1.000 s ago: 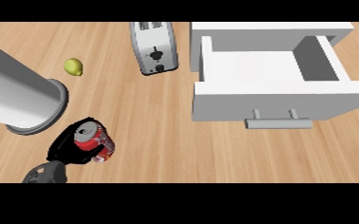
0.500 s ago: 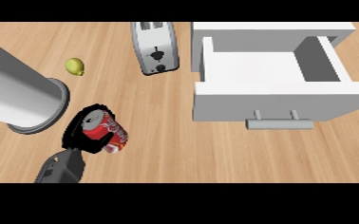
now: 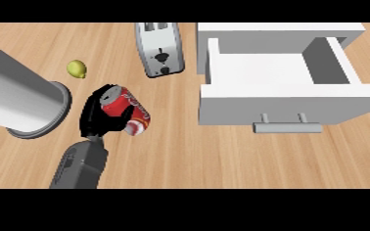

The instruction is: Pick up the can, place it into the drawer and close the drawer

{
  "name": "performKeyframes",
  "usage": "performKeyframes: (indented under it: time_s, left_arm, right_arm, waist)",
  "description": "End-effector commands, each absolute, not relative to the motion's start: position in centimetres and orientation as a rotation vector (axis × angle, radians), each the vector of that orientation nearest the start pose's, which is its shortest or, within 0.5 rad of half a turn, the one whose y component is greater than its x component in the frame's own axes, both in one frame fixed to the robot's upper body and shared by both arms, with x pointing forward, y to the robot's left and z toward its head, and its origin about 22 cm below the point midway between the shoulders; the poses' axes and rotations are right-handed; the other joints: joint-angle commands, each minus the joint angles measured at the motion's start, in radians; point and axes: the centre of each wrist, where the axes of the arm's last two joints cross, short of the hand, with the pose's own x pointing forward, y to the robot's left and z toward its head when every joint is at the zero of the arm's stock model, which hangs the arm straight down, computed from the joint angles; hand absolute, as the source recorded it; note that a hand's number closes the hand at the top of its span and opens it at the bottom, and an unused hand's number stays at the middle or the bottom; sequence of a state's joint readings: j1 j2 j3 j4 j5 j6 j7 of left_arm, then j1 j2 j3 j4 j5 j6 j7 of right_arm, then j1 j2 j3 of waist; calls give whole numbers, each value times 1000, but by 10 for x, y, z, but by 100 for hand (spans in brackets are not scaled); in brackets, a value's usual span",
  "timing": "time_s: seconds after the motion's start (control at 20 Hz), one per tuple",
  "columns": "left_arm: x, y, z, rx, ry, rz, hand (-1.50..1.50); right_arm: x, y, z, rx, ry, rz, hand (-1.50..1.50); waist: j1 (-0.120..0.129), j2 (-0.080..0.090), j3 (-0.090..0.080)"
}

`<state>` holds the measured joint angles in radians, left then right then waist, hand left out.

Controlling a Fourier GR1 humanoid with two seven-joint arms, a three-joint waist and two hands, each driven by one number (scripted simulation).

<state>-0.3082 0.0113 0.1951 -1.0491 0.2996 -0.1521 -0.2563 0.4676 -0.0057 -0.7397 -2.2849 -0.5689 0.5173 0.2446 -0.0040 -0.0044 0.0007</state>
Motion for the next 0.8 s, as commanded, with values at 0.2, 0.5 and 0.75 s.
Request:
performKeyframes:
  time_s: [0.2,0.5,0.75]
  left_arm:
    - [327,197,33,-240,-1671,220,150]
    - [337,167,76,-234,-1680,189,150]
    - [339,155,128,-229,-1718,156,150]
  right_arm:
    - [61,-375,116,-176,-1779,-124,-150]
    - [53,-360,126,-188,-1780,-136,-150]
    - [58,-369,122,-162,-1775,-152,-150]
  waist:
    - [1,2,0]
    - [-8,3,0]
    - [-2,2,0]
